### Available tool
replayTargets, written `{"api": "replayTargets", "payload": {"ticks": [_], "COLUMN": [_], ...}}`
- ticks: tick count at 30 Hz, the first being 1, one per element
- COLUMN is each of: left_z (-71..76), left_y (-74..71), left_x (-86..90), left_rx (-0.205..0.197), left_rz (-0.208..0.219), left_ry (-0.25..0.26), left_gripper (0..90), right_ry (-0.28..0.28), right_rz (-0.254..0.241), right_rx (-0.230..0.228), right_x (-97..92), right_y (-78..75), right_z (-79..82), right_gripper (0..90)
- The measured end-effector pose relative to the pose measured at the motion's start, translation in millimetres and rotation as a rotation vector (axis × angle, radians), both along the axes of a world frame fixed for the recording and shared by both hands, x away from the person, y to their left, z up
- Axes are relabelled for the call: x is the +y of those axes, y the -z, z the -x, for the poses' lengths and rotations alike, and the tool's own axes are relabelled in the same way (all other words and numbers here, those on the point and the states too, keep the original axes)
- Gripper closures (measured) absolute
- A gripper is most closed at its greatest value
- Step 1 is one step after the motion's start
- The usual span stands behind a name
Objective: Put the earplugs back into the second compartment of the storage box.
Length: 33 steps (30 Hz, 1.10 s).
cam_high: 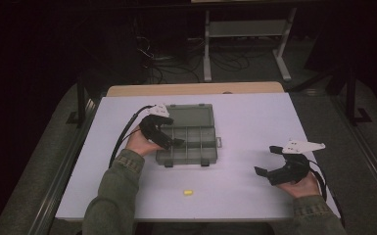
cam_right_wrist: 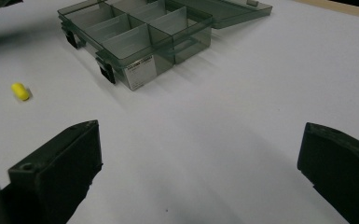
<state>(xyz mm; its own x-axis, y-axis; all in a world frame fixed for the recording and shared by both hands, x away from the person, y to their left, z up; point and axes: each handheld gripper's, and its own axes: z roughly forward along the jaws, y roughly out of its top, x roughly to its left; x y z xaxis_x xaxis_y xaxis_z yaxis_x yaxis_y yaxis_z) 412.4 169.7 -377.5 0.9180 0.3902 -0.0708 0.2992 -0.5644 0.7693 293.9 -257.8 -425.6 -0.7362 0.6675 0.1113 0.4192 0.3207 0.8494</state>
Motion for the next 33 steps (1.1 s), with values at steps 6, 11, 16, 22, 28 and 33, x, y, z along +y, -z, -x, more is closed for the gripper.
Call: {"api": "replayTargets", "payload": {"ticks": [6,11,16,22,28,33], "left_z": [14.9,26.7,34.1,45.6,55.3,61.7], "left_y": [-5.6,-7.9,-7.4,-4.1,0.6,4.5], "left_x": [2.4,2.5,2.0,0.2,2.0,2.1], "left_rx": [-0.028,-0.050,-0.021,-0.031,-0.029,-0.021], "left_rz": [0.033,0.034,0.049,0.026,0.023,0.025], "left_ry": [0.007,0.007,0.041,0.052,0.063,0.079], "left_gripper": [0.0,0.0,0.0,0.0,0.0,0.0], "right_ry": [0.001,0.000,-0.002,-0.001,-0.002,-0.002], "right_rz": [0.003,0.006,0.009,0.006,0.005,0.002], "right_rx": [-0.004,-0.006,-0.005,-0.005,-0.006,-0.006], "right_x": [0.3,1.4,2.0,1.5,1.8,1.5], "right_y": [-0.2,-0.5,-0.2,-0.4,-0.6,-0.7], "right_z": [0.2,1.0,0.9,1.0,1.2,1.1], "right_gripper": [0.0,0.0,0.0,0.0,0.0,0.0]}}
